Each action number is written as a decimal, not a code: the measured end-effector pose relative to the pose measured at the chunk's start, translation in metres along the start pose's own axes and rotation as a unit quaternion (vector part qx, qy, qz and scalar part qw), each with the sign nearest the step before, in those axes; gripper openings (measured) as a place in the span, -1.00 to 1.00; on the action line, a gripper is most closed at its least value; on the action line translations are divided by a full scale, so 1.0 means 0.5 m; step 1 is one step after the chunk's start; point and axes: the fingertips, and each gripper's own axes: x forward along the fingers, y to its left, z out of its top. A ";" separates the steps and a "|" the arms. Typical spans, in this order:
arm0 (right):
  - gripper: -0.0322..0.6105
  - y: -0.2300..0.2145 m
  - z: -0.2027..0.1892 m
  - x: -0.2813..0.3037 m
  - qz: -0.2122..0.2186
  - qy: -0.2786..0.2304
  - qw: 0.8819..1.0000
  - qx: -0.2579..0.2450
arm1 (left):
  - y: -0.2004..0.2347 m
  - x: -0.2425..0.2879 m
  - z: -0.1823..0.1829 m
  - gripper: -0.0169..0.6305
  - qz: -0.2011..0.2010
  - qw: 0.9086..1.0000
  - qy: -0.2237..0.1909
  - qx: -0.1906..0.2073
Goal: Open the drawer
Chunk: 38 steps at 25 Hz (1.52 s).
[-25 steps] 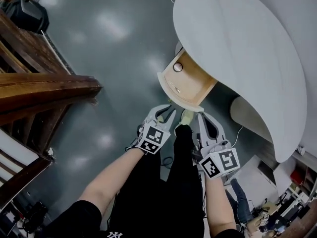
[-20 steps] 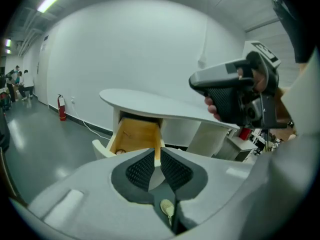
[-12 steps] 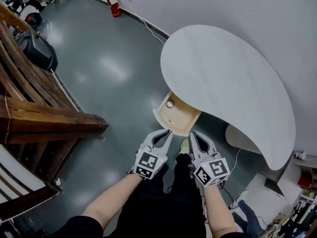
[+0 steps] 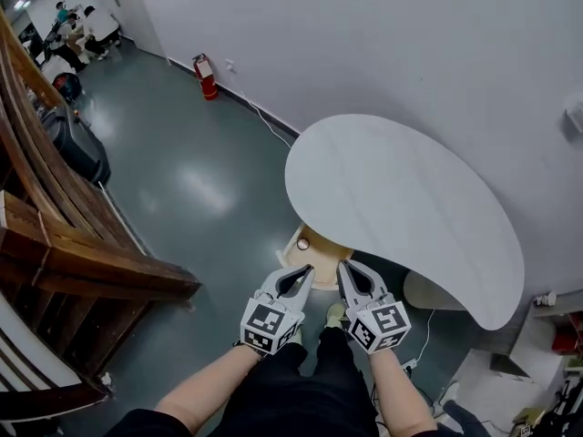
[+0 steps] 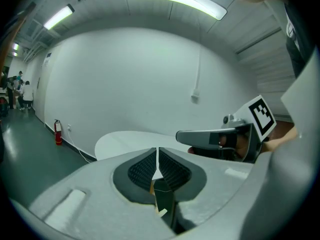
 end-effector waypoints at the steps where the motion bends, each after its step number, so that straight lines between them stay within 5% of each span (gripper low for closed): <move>1: -0.86 0.003 0.015 -0.003 -0.001 -0.005 1.000 -0.004 | -0.004 -0.005 0.015 -0.88 -0.001 1.000 -0.004 0.003; 17: -0.86 0.050 0.217 -0.056 0.000 -0.078 0.995 -0.054 | -0.053 -0.050 0.235 -0.90 0.003 0.996 -0.092 0.016; 38: -0.86 0.065 0.256 -0.043 -0.004 -0.093 0.994 -0.065 | -0.051 -0.050 0.299 -0.90 0.000 0.992 -0.121 0.033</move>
